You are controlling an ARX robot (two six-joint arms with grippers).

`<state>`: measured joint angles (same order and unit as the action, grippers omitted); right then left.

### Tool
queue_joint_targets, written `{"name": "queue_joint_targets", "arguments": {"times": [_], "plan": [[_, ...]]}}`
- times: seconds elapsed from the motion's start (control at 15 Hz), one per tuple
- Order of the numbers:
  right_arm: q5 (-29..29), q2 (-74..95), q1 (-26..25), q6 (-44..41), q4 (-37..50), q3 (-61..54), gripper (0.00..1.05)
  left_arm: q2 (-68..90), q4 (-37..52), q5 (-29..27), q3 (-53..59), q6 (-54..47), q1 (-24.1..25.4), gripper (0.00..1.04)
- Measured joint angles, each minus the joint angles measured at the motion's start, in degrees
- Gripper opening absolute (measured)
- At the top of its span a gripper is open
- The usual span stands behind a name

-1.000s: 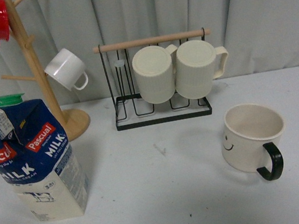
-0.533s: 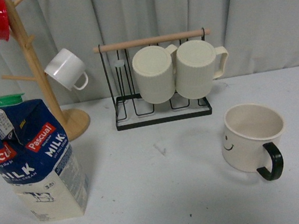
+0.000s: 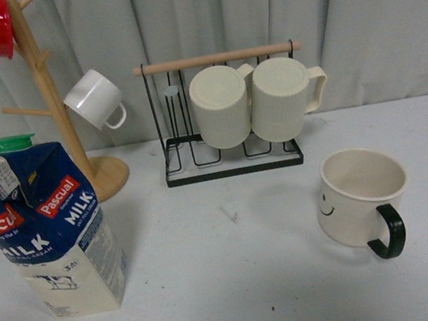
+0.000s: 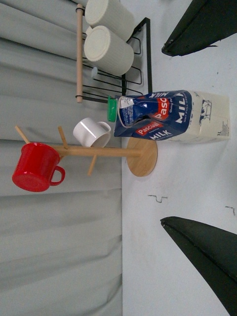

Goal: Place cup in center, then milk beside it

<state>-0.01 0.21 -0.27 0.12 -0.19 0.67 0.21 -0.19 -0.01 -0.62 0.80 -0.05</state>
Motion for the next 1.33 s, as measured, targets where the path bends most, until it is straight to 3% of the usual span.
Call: {"name": "queue_joint_targets", "arguments": {"times": [1.33], "plan": [[0.00,0.00,0.00,0.00,0.00,0.00,0.98,0.00,0.00,0.00,0.00,0.00,0.00,0.98]]}}
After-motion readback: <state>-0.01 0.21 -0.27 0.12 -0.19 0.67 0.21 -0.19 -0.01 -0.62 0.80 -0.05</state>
